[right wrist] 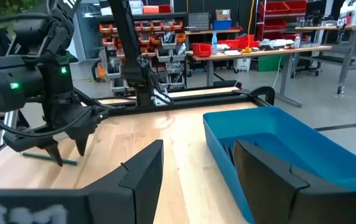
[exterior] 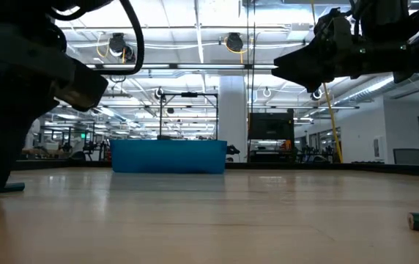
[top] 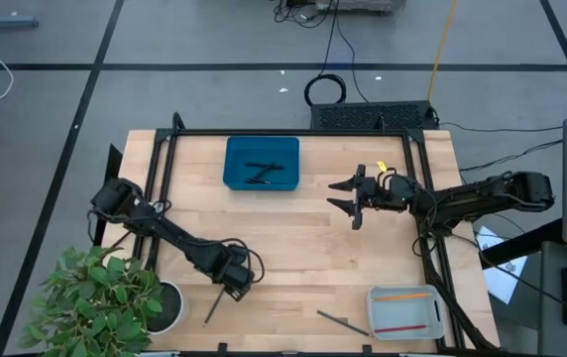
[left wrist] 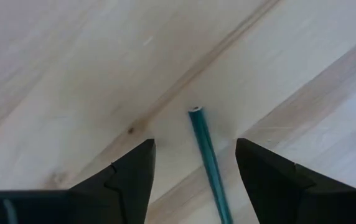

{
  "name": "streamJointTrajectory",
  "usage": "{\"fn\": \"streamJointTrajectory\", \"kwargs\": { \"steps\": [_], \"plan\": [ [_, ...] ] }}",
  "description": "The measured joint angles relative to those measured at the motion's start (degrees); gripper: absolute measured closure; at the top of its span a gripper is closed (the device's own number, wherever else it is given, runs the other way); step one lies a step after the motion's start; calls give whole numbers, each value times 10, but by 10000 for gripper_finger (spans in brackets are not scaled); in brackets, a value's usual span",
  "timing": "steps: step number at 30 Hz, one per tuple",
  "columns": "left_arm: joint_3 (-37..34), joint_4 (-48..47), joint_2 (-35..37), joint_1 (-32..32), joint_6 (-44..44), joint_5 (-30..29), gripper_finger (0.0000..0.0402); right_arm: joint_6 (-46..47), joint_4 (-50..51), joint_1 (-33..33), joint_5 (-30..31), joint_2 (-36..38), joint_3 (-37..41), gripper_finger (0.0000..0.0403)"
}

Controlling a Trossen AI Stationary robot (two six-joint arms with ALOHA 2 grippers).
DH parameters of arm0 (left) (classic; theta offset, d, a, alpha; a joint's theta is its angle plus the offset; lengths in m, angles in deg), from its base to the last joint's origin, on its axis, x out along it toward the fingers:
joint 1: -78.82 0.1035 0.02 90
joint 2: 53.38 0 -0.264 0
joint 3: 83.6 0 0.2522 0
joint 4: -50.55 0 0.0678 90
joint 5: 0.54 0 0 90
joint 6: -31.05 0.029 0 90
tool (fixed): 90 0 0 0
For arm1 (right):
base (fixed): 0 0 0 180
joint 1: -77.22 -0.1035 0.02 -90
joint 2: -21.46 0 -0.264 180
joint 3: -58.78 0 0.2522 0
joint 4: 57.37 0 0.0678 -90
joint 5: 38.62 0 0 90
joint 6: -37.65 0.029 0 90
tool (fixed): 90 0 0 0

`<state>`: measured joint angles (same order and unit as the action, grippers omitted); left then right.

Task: Sort pens & pencils
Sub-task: Put the left green pencil into the gray bin

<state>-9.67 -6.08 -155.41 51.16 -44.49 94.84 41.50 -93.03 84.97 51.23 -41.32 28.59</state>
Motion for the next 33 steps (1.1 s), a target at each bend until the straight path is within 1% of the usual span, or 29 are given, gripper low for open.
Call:
{"fn": "streamJointTrajectory", "kwargs": {
  "steps": [3, 5, 13, 16, 18, 20, 22, 30, 33],
  "plan": [
    [0, 2, 0, 0, 0, -2, 181, 0, 0, 0, 0, 0, 0, 218],
    [0, 2, 0, 0, -2, -2, 201, 0, 0, 0, 0, 0, 0, 218],
    [0, 13, 0, -3, -3, -8, 345, 0, 0, 0, 0, 0, 0, 218],
    [0, 21, 0, -8, -3, -9, 379, 0, 0, 0, 0, 0, 0, 218],
    [0, 30, 0, -13, -3, -9, 390, 0, 0, 0, 0, 0, 0, 218],
    [0, 31, 0, -16, -3, -10, 392, 0, 0, 0, 0, 0, 0, 218],
    [0, 31, 0, -19, -4, -14, 384, 0, 1, 0, 0, 0, 0, 218],
    [0, 34, 0, -21, 4, -24, 301, 0, 1, 0, 0, 0, 0, 218],
    [0, 37, 0, -21, 1, -25, 282, 0, 1, 0, 0, 0, 0, 218]
  ]
}}
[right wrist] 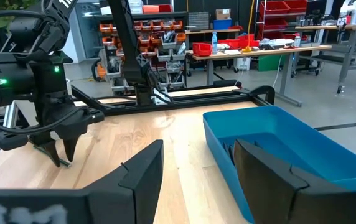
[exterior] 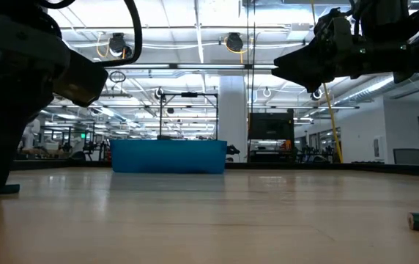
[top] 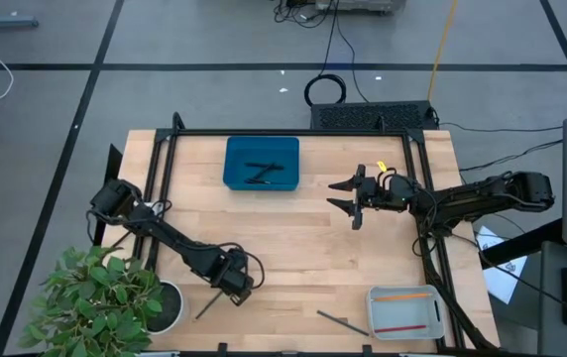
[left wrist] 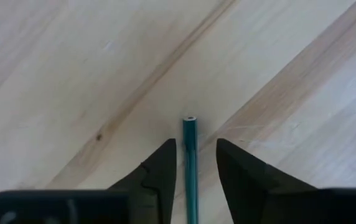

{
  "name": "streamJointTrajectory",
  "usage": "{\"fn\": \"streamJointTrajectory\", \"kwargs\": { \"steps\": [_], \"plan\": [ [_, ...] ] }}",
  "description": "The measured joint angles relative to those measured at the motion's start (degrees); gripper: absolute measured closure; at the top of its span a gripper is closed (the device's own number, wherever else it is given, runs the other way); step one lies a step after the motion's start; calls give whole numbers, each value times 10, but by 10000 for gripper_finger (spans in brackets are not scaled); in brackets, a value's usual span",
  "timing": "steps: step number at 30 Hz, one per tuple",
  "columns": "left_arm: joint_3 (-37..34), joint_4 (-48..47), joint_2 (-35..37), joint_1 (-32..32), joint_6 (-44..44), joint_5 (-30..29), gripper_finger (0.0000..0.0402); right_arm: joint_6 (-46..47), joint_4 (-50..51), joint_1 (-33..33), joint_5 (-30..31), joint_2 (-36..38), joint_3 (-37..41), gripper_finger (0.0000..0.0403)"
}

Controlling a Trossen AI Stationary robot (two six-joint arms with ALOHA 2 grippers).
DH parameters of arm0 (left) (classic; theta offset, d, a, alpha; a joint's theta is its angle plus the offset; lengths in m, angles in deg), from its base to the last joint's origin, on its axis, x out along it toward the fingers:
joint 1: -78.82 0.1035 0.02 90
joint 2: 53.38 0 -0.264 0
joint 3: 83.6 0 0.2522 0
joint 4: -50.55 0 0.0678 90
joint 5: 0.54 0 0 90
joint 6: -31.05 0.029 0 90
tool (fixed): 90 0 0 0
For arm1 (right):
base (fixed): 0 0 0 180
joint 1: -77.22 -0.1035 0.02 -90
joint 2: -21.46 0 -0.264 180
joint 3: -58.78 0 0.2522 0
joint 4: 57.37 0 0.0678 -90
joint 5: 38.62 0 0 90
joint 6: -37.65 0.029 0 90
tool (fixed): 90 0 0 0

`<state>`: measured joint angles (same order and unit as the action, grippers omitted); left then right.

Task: Sort pens & pencils
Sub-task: Put the left green pencil into the gray bin

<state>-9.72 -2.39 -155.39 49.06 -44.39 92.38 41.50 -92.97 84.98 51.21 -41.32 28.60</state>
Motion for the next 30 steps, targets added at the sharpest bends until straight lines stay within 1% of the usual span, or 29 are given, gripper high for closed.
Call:
{"fn": "streamJointTrajectory", "kwargs": {
  "steps": [4, 13, 16, 19, 26, 30],
  "plan": [
    [0, 0, 0, 0, -3, 0, 280, 0, 0, 0, 0, 0, 0, 218],
    [-12, 2, 1, 1, -6, 5, 310, 0, 0, 0, 0, 0, 0, 218],
    [-19, 3, 2, 3, -15, 17, 311, 0, 0, 0, 0, 0, 0, 218],
    [-19, 11, 2, 7, -10, 16, 311, 0, 0, 0, 0, 0, 0, 218],
    [-20, 18, 2, 15, -3, 35, 311, 0, 0, 0, 0, 0, 0, 218],
    [-19, 23, 11, 16, 7, 35, 312, 0, 0, 0, 0, 0, 0, 218]
  ]
}}
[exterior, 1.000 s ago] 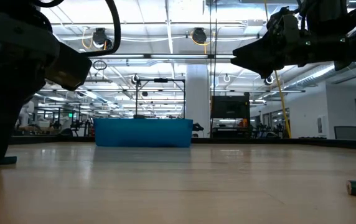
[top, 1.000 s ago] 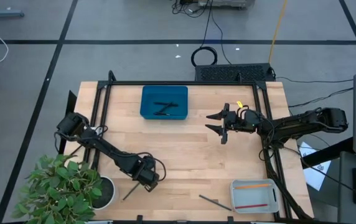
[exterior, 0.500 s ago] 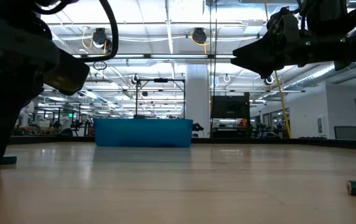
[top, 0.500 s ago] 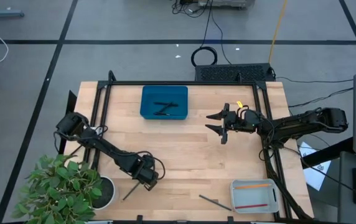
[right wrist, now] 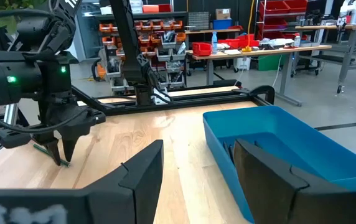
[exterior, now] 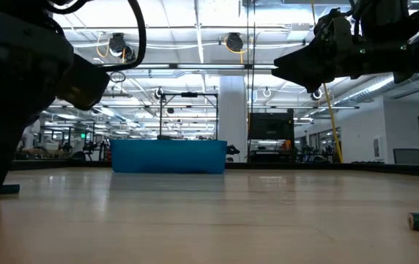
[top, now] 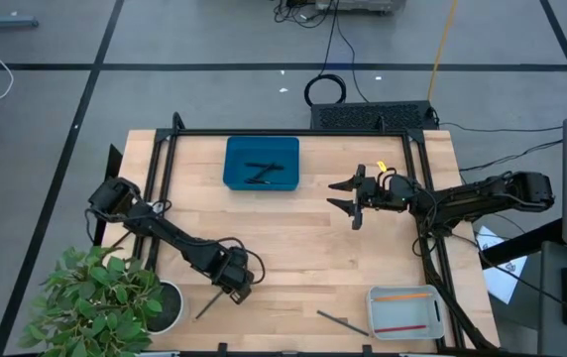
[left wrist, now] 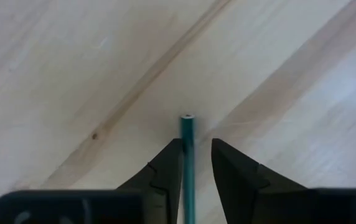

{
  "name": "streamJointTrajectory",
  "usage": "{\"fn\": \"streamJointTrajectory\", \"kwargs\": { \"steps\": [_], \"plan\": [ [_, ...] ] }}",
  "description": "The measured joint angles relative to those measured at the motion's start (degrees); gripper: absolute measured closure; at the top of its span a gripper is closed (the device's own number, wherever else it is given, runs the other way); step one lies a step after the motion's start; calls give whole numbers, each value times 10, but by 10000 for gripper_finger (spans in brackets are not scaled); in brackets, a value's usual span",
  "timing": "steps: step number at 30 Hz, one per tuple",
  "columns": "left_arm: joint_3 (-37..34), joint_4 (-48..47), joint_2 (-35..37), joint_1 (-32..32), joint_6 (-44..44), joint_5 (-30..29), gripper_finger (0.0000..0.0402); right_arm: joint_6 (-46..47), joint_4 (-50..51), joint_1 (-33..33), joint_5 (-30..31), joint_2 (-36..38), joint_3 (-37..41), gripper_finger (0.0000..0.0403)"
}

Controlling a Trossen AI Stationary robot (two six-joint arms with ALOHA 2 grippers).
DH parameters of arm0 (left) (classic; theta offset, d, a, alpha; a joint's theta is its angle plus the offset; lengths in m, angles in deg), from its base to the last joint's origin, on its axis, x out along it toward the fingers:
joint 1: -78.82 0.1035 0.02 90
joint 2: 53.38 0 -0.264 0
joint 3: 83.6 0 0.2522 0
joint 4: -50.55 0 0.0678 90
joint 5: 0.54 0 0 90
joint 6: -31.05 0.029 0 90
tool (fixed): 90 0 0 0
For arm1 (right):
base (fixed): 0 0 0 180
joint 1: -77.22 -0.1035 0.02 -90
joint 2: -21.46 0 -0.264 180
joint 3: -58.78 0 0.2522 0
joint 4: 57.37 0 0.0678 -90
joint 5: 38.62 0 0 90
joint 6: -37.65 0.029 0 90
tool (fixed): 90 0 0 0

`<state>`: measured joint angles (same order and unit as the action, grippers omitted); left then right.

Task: Sort pens & pencils
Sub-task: Put the left green pencil into the gray bin

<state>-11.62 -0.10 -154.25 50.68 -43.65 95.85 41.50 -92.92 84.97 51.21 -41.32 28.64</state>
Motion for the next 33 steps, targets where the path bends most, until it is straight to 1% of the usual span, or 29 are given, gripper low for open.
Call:
{"fn": "streamJointTrajectory", "kwargs": {
  "steps": [5, 33],
  "plan": [
    [0, -6, 0, 0, 2, 6, 311, 0, 5, 0, 0, 0, 0, 218],
    [1, -10, 0, 0, 4, -4, 312, 0, 12, 0, 0, 0, 0, 218]
  ]
}}
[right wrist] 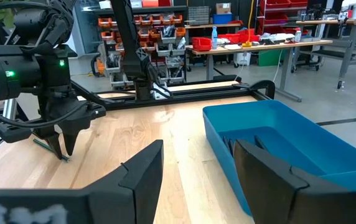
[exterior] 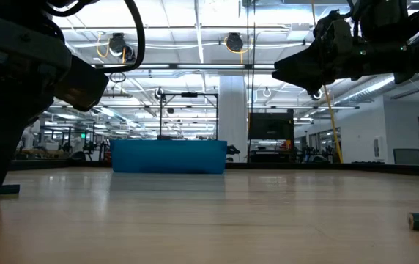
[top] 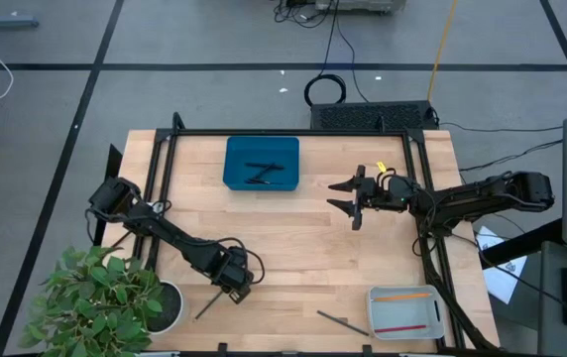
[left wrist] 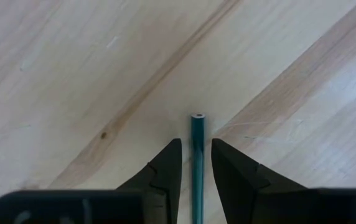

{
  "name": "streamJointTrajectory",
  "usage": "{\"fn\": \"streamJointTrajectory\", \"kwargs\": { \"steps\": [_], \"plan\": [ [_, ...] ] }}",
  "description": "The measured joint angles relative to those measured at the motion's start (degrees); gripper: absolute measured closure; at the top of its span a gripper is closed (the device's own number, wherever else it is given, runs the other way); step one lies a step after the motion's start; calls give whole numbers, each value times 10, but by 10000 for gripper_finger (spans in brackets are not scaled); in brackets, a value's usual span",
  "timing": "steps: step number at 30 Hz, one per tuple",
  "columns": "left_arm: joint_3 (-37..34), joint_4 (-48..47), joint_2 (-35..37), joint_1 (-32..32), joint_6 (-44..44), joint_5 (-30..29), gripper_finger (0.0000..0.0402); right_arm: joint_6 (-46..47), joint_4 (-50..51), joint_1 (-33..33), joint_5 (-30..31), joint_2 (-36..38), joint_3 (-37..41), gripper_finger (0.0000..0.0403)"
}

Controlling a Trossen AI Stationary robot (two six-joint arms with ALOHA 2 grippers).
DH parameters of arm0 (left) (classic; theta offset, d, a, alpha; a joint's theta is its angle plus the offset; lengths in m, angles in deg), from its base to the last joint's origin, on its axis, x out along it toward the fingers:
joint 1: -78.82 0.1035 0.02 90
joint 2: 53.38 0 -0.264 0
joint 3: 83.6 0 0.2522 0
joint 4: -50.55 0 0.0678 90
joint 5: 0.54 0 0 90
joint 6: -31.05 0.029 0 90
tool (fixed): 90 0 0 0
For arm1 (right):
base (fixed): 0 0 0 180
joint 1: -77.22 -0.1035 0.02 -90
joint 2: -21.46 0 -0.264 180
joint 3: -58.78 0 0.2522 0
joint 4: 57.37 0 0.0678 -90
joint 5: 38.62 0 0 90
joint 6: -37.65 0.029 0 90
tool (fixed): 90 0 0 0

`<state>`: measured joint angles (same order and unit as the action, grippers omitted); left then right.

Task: Sort pens & pencils
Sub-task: Put the left green pencil into the gray bin

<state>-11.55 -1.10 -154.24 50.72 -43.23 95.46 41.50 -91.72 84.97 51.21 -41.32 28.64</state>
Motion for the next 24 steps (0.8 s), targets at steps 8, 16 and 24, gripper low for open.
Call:
{"fn": "streamJointTrajectory", "kwargs": {
  "steps": [8, 16, 24],
  "plan": [
    [0, -1, -3, 0, 1, -1, 312, 0, 0, 0, 0, 0, 0, 218],
    [-1, -1, -3, 0, 2, -3, 344, 0, 0, 0, 0, 0, 0, 218],
    [-1, 1, -2, 8, 21, 3, 396, 0, 0, 0, 0, 0, 0, 218]
  ]
}}
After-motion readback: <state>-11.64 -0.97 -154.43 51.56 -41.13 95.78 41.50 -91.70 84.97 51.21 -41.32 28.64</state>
